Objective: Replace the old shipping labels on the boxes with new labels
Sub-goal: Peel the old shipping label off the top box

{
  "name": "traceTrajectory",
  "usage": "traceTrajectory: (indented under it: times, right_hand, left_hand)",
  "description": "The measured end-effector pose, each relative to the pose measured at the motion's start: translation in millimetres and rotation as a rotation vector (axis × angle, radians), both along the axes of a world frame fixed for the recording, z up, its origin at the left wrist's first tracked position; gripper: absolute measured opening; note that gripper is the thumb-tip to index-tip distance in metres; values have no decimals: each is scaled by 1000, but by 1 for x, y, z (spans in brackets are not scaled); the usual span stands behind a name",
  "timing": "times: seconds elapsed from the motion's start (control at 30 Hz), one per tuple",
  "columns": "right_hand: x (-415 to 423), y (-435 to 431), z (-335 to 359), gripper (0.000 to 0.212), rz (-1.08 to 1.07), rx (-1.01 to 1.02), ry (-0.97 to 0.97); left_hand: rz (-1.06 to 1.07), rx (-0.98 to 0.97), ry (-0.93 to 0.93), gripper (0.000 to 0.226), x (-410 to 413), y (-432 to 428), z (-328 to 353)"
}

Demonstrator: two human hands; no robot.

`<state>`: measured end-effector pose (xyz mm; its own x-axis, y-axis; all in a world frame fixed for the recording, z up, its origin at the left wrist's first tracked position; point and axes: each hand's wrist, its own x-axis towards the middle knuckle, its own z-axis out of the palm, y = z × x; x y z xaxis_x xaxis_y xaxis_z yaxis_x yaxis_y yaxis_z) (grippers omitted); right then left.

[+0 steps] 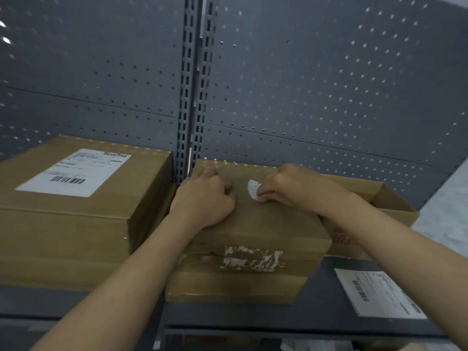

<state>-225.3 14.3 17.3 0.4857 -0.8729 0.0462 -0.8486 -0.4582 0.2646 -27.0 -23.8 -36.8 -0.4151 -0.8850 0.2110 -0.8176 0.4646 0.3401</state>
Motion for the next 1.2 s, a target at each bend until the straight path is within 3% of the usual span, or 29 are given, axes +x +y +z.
traceTrajectory:
  times: [0.53,0.77,1.2]
  right_hand:
    - [12,5,2,27,8,-60,135]
    - [-3,10,5,22,-88,61,-226]
    - [5,7,-1,23,9,-9,60]
  left_hand:
    - [6,6,-16,46,-1,0,-1]
    - [4,13,-12,44,0,1,0]
    - [13,21,12,46,0,-2,-1]
